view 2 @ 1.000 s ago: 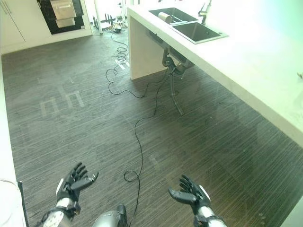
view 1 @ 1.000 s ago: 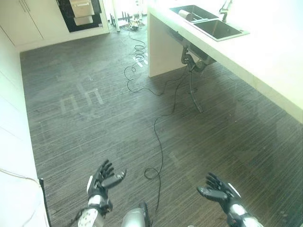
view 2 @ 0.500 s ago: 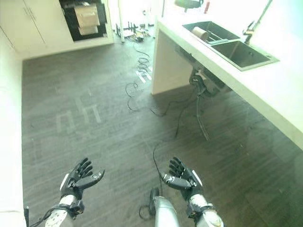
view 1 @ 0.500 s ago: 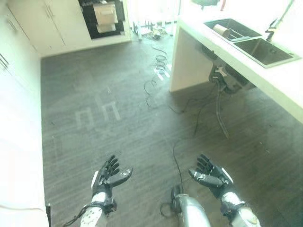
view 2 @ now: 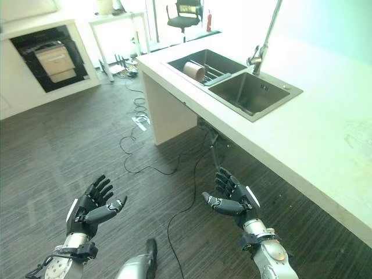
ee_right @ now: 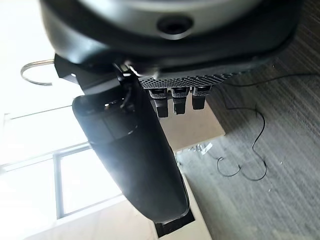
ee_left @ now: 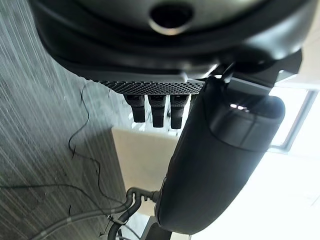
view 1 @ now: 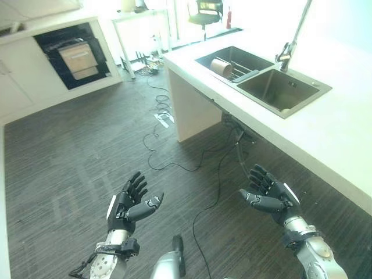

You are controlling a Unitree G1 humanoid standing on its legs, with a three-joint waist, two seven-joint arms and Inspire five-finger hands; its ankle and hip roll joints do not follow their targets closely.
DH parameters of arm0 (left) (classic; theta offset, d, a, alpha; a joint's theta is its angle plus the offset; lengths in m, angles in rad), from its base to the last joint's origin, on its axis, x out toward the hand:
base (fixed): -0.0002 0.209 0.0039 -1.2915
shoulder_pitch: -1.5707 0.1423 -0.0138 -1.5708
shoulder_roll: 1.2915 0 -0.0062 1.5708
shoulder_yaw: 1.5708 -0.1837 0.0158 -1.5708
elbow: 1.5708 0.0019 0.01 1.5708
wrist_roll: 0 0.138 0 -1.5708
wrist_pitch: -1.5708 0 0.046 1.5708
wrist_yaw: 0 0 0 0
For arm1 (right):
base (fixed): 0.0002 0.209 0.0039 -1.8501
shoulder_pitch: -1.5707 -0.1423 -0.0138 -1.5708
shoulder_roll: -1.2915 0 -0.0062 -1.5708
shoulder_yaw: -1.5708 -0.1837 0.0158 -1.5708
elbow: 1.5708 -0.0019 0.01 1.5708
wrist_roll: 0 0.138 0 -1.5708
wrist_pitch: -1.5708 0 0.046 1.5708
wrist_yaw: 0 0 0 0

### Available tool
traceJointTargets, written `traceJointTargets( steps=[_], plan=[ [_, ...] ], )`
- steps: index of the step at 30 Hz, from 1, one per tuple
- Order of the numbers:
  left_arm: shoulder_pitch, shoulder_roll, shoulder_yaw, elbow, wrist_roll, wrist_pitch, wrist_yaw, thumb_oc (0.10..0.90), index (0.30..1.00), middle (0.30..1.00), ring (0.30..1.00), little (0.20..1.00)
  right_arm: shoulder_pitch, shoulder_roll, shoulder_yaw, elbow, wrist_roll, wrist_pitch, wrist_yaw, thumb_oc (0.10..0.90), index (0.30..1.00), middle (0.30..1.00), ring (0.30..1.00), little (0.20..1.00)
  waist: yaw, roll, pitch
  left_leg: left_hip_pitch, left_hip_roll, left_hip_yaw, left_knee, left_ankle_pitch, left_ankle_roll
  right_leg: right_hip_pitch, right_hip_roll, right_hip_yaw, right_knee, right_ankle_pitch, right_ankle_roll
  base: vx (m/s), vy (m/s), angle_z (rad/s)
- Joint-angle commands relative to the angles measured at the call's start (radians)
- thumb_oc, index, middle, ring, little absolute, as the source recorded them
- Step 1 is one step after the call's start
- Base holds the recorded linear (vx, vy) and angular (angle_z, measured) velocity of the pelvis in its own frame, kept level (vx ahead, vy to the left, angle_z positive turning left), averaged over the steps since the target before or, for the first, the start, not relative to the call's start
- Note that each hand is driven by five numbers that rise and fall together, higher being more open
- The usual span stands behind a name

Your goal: Place the dishes in the dishwasher.

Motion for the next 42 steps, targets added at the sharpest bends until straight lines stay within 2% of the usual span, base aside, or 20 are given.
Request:
traceJointTargets(
  steps=[1,6,10,12,13,15,16,17,19,20,23,27,29,31,32,33,35,36,39,42],
  plan=[
    [-0.060,0.029,0.051,-0.113,0.001,-0.149,-0.048,0.800,0.900,0.900,0.900,0.900,-0.035,-0.054,-0.052,-0.177,-0.022,-0.091,0.055,0.800,0.900,0.900,0.900,0.900,0.023,0.029,-0.036,0.101,0.145,-0.019,0.030,0.001,-0.137,-0.132,-0.143,0.021,0.118,-0.080,0.077,0.50,0.343,-0.33],
    [-0.135,0.074,0.057,-0.128,0.018,-0.138,-0.044,0.800,0.900,0.900,0.900,0.900,-0.053,-0.062,-0.059,-0.228,-0.023,-0.066,0.058,0.800,0.900,0.900,0.900,0.900,0.014,0.025,-0.069,0.153,0.109,0.021,0.030,-0.082,-0.088,-0.066,-0.212,-0.017,0.118,-0.073,0.128,0.40,0.302,-0.80],
    [-0.165,0.083,0.061,-0.136,0.012,-0.118,-0.067,0.800,0.900,0.900,0.900,0.900,-0.072,-0.028,-0.046,-0.244,-0.069,-0.069,0.055,0.800,0.900,0.900,0.900,0.900,0.016,0.019,-0.085,0.196,0.052,-0.015,0.030,-0.114,-0.041,-0.018,-0.230,-0.067,0.118,0.132,0.190,0.39,0.283,0.51],
    [-0.170,0.079,0.071,-0.151,0.021,-0.126,-0.075,0.800,0.900,0.900,0.900,0.900,-0.084,-0.009,-0.039,-0.250,-0.086,-0.067,0.074,0.800,0.900,0.900,0.900,0.900,0.027,0.024,-0.085,0.229,0.008,-0.062,0.030,-0.134,-0.016,-0.072,-0.245,-0.058,0.311,0.219,0.201,0.33,0.304,1.04],
    [-0.168,0.076,0.083,-0.175,0.031,-0.141,-0.069,0.800,0.900,0.900,0.900,0.900,-0.083,0.003,-0.033,-0.269,-0.091,-0.068,0.091,0.800,0.900,0.900,0.900,0.900,0.036,0.038,-0.081,0.253,-0.011,-0.092,0.030,-0.148,-0.003,-0.129,-0.260,-0.058,0.487,0.242,0.192,0.21,0.228,1.10],
    [-0.159,0.074,0.104,-0.203,0.039,-0.153,-0.058,0.800,0.900,0.900,0.900,0.900,-0.081,0.004,-0.024,-0.290,-0.091,-0.068,0.105,0.800,0.900,0.900,0.900,0.900,0.043,0.046,-0.073,0.276,-0.024,-0.110,0.030,-0.157,0.005,-0.194,-0.274,-0.060,0.600,0.240,0.177,0.23,0.198,0.58],
    [-0.151,0.075,0.126,-0.243,0.049,-0.171,-0.022,0.800,0.900,0.900,0.900,0.900,-0.096,-0.004,0.000,-0.299,-0.084,-0.082,0.119,0.800,0.900,0.900,0.900,0.900,0.047,0.043,-0.062,0.290,-0.030,-0.108,0.030,-0.161,0.009,-0.269,-0.250,-0.068,0.581,0.192,0.155,0.39,0.089,0.21],
    [-0.156,0.083,0.152,-0.267,0.031,-0.189,-0.021,0.800,0.900,0.900,0.900,0.900,-0.106,-0.028,-0.006,-0.325,-0.047,-0.083,0.131,0.800,0.900,0.900,0.900,0.900,0.052,0.027,-0.056,0.294,-0.041,-0.114,0.030,-0.156,0.003,-0.267,-0.204,-0.111,0.395,0.162,0.156,0.39,-0.030,0.28],
    [-0.166,0.084,0.171,-0.288,0.021,-0.202,-0.035,0.800,0.900,0.900,0.900,0.900,-0.119,-0.040,-0.021,-0.338,-0.010,-0.085,0.156,0.800,0.900,0.900,0.900,0.900,0.051,0.015,-0.044,0.313,-0.042,-0.118,0.030,-0.167,-0.005,-0.243,-0.185,-0.152,0.207,0.172,0.151,0.32,-0.146,0.58],
    [-0.165,0.080,0.183,-0.314,0.022,-0.221,-0.038,0.800,0.900,0.900,0.900,0.900,-0.125,-0.053,-0.029,-0.347,0.013,-0.093,0.183,0.800,0.900,0.900,0.900,0.900,0.049,-0.006,-0.033,0.336,-0.053,-0.105,0.030,-0.185,-0.012,-0.272,-0.197,-0.168,0.118,0.159,0.144,0.31,-0.169,0.64],
    [-0.161,0.081,0.190,-0.367,0.041,-0.245,-0.006,0.800,0.900,0.900,0.900,0.900,-0.126,-0.080,-0.039,-0.392,0.065,-0.092,0.202,0.800,0.900,0.900,0.900,0.900,0.030,-0.017,-0.030,0.388,-0.058,-0.088,0.030,-0.234,-0.012,-0.365,-0.233,-0.177,0.118,0.214,0.164,0.30,-0.141,0.57],
    [-0.189,0.092,0.165,-0.380,0.047,-0.254,0.027,0.800,0.900,0.900,0.900,0.900,-0.154,-0.076,-0.033,-0.401,0.094,-0.080,0.154,0.800,0.900,0.900,0.900,0.900,0.032,-0.026,-0.058,0.406,-0.060,-0.079,0.030,-0.239,-0.020,-0.320,-0.213,-0.145,0.118,0.108,0.128,0.32,-0.186,0.09],
    [-0.201,0.082,0.156,-0.383,0.028,-0.243,0.031,0.800,0.900,0.900,0.900,0.900,-0.171,-0.081,-0.038,-0.395,0.110,-0.089,0.137,0.800,0.900,0.900,0.900,0.900,0.030,-0.024,-0.069,0.441,-0.050,-0.050,0.030,-0.164,-0.050,-0.290,-0.202,-0.129,0.118,0.069,0.104,0.25,-0.121,-0.54],
    [-0.211,0.075,0.143,-0.385,0.011,-0.244,0.019,0.800,0.900,0.900,0.900,0.900,-0.170,-0.079,-0.044,-0.400,0.105,-0.106,0.131,0.800,0.900,0.900,0.900,0.900,0.034,-0.042,-0.058,0.453,-0.052,0.012,0.063,0.011,-0.098,-0.252,-0.223,-0.121,0.118,0.041,0.082,0.19,-0.121,-0.44],
    [-0.216,0.070,0.138,-0.388,0.007,-0.248,0.012,0.800,0.900,0.900,0.900,0.900,-0.167,-0.078,-0.047,-0.404,0.102,-0.111,0.129,0.800,0.900,0.900,0.900,0.900,0.032,-0.042,-0.049,0.409,-0.036,0.043,0.154,0.047,-0.120,-0.235,-0.231,-0.131,0.118,0.033,0.070,0.18,-0.139,-0.44],
    [-0.225,0.063,0.130,-0.386,-0.004,-0.261,-0.001,0.800,0.900,0.900,0.900,0.900,-0.167,-0.067,-0.051,-0.405,0.082,-0.116,0.123,0.800,0.900,0.900,0.900,0.900,0.024,-0.045,-0.037,0.326,0.050,0.115,0.227,0.058,-0.130,-0.209,-0.249,-0.151,0.118,0.017,0.058,0.13,-0.085,-0.21],
    [-0.226,0.063,0.133,-0.385,-0.011,-0.266,-0.007,0.800,0.900,0.900,0.900,0.900,-0.176,-0.064,-0.051,-0.404,0.077,-0.112,0.120,0.800,0.900,0.900,0.900,0.900,0.022,-0.044,-0.036,0.323,0.071,0.127,0.189,0.051,-0.125,-0.206,-0.252,-0.148,0.118,0.011,0.061,0.20,0.087,0.04],
    [-0.218,0.064,0.145,-0.395,-0.010,-0.273,0.007,0.800,0.900,0.900,0.900,0.900,-0.208,-0.060,-0.048,-0.399,0.084,-0.088,0.121,0.800,0.900,0.900,0.900,0.900,0.026,-0.018,-0.041,0.337,0.099,0.077,0.030,0.023,-0.120,-0.205,-0.230,-0.095,0.118,-0.008,0.077,0.26,0.248,-0.24],
    [-0.212,0.062,0.152,-0.396,-0.011,-0.275,0.017,0.800,0.900,0.900,0.900,0.900,-0.207,-0.057,-0.052,-0.397,0.088,-0.084,0.138,0.800,0.900,0.900,0.900,0.900,0.024,0.011,-0.058,0.275,0.129,-0.022,0.030,-0.039,-0.132,-0.213,-0.206,-0.054,0.118,-0.016,0.083,0.23,0.283,-0.71],
    [-0.193,0.056,0.151,-0.399,0.001,-0.292,0.007,0.800,0.900,0.900,0.900,0.900,-0.178,-0.062,-0.061,-0.415,0.092,-0.084,0.150,0.800,0.900,0.900,0.900,0.900,0.025,0.029,-0.070,0.225,0.121,-0.165,0.030,-0.044,-0.154,-0.201,-0.190,0.000,0.118,-0.034,0.084,0.25,0.293,-0.75]
  ],
)
